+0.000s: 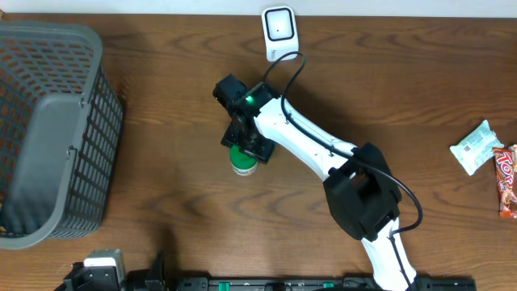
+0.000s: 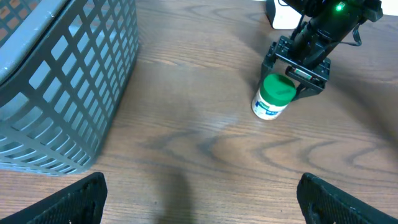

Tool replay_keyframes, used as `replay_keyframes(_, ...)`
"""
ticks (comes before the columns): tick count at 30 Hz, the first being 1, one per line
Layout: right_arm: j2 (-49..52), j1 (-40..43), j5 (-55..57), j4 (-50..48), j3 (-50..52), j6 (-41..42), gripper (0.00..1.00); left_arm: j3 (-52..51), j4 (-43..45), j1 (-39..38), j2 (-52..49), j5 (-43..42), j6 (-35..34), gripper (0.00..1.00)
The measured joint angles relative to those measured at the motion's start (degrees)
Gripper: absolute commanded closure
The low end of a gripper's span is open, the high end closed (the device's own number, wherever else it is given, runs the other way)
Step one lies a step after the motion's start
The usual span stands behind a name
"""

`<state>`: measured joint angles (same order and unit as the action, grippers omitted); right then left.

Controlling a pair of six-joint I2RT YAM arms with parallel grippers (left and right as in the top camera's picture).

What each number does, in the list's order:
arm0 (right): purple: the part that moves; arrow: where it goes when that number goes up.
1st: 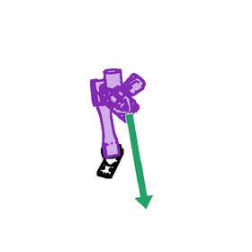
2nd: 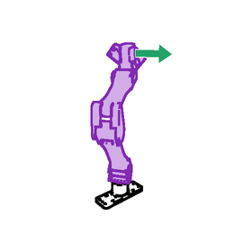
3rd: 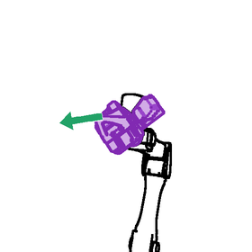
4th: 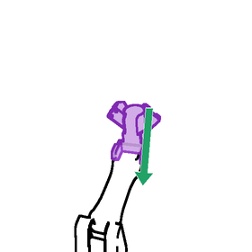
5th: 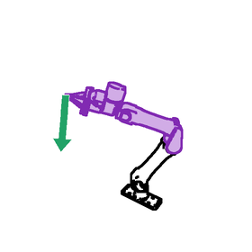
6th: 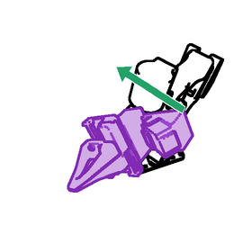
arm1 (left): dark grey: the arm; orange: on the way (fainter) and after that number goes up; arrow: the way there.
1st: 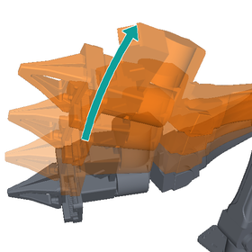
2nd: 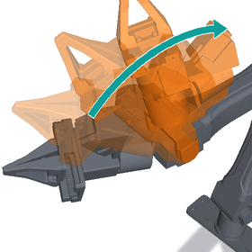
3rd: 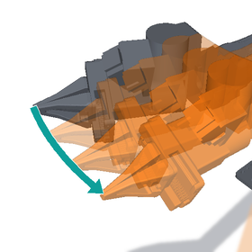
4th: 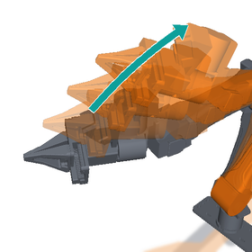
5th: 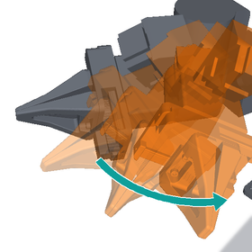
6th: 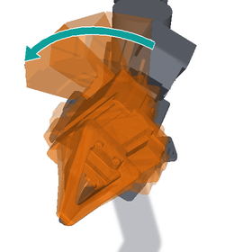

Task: Scan the item barcode

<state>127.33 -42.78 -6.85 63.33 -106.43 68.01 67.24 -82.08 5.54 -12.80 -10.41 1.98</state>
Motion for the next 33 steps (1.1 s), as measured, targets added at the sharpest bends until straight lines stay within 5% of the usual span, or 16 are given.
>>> replay_keyframes(5,0.00,0.00,-0.09,0.00,0.00,-7.10,0.38,0.00,-0.02,0.00,0.00,0.00,0.00,0.02)
replay_keyframes(9,0.00,0.00,-0.70,0.44,0.00,-21.84,0.38,0.00,0.00,0.00,0.00,0.00,0.02,0.02)
replay_keyframes(13,-0.02,0.00,-1.18,2.12,-0.02,-40.02,0.30,0.00,-0.02,0.00,0.02,0.00,0.02,0.02)
replay_keyframes(18,0.02,0.02,0.04,5.53,-0.63,-61.94,0.01,0.00,0.00,0.00,0.00,0.00,0.00,0.02)
replay_keyframes(21,0.15,0.02,1.05,7.98,-4.63,-67.41,0.01,0.00,0.00,0.00,0.00,0.00,0.02,0.02)
replay_keyframes(27,0.31,0.11,1.68,15.28,-19.12,-64.43,0.01,0.00,0.00,0.00,0.00,0.00,0.02,0.02)
replay_keyframes(33,0.22,0.42,1.75,21.59,-24.24,-38.36,0.01,0.00,-0.02,0.00,0.02,0.00,0.02,0.02)
